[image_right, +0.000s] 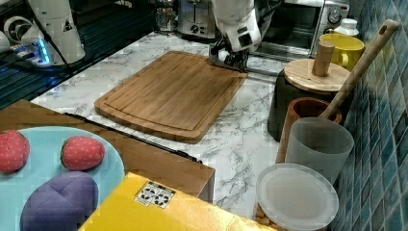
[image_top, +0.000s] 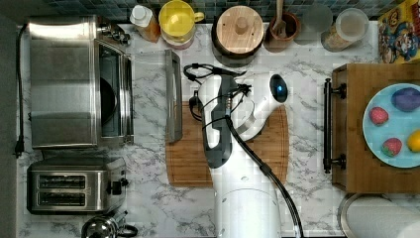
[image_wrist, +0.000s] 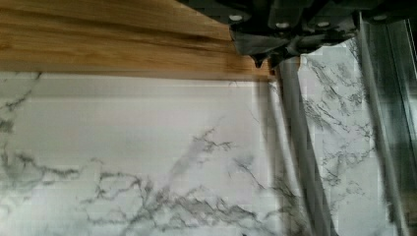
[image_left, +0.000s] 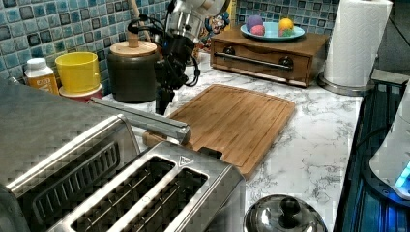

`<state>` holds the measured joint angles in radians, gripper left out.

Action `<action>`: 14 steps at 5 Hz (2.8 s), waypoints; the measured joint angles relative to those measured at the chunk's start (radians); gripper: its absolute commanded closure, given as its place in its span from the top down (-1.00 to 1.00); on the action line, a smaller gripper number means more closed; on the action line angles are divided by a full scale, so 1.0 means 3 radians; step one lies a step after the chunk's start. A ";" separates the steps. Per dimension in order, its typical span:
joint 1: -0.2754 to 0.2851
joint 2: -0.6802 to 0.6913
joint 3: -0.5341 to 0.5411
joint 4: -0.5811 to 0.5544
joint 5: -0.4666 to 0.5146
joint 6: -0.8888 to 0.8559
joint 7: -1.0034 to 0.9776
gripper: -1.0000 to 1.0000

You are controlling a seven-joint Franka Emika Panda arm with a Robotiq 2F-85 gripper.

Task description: Close the oven.

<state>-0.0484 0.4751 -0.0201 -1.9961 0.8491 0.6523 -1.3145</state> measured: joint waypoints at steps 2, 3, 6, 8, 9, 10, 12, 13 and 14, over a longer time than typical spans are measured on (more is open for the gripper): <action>0.0000 0.0000 0.0041 0.0000 0.0173 0.0050 -0.0007 -1.00; 0.0040 0.0054 0.0042 0.0133 0.0116 0.0044 -0.0062 -1.00; 0.0085 0.0439 0.0208 0.0716 -0.0290 -0.0275 -0.0068 -1.00; 0.0071 0.0431 0.0200 0.0736 -0.0332 -0.0371 -0.0023 -1.00; 0.0040 0.0433 0.0209 0.0736 -0.0319 -0.0441 -0.0023 -1.00; -0.0003 0.0449 0.0220 0.0732 -0.0207 -0.0474 -0.0029 -1.00; -0.0094 0.0490 0.0261 0.0703 -0.0018 -0.0506 -0.0036 -1.00; -0.0137 0.0500 0.0305 0.0703 -0.0018 -0.0495 -0.0036 -1.00; -0.0130 0.0482 0.0308 0.0687 -0.0023 -0.0464 -0.0036 -1.00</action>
<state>-0.0875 0.6196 0.0724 -1.7900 0.8423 0.5132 -1.3252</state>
